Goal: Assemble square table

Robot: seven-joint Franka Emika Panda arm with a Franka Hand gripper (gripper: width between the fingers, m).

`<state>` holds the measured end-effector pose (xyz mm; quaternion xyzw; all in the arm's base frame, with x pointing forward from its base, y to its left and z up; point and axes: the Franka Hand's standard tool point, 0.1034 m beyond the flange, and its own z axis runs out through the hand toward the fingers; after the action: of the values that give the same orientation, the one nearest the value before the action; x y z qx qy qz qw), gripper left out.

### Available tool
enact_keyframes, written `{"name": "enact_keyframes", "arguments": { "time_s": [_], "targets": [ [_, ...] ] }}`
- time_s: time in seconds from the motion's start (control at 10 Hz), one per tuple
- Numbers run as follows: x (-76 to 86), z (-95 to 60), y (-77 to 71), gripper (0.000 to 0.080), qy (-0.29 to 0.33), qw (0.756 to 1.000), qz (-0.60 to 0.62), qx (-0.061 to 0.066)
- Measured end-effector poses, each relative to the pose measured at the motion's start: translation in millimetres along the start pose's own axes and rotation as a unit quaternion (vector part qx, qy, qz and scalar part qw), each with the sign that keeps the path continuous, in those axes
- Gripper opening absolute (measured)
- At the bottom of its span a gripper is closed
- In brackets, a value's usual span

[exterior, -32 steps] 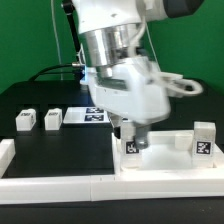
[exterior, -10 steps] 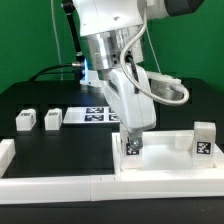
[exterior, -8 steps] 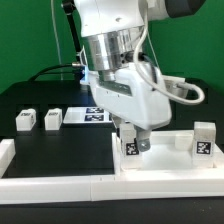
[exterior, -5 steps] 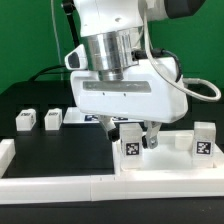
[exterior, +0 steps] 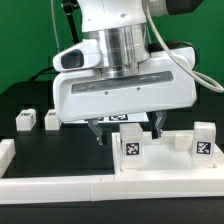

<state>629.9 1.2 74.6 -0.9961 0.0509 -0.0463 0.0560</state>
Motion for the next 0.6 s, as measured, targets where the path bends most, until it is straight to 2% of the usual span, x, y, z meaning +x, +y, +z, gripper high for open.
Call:
{"name": "enact_keyframes", "arguments": {
  "time_s": [0.1,0.3,0.4,0.6],
  "targets": [
    [-1.3,1.5,0.1,0.0649,-0.002,1.000,0.011,0.000],
    [-1.4,2.1,0.2,0.0375,-0.003,0.998,0.058,0.000],
    [-1.2,2.1,1.0,0.0288,-0.002,0.997,0.082,-0.001],
    [-1.3,2.4,1.9,0.0288,-0.002,0.988,0.155,-0.001]
  ]
}}
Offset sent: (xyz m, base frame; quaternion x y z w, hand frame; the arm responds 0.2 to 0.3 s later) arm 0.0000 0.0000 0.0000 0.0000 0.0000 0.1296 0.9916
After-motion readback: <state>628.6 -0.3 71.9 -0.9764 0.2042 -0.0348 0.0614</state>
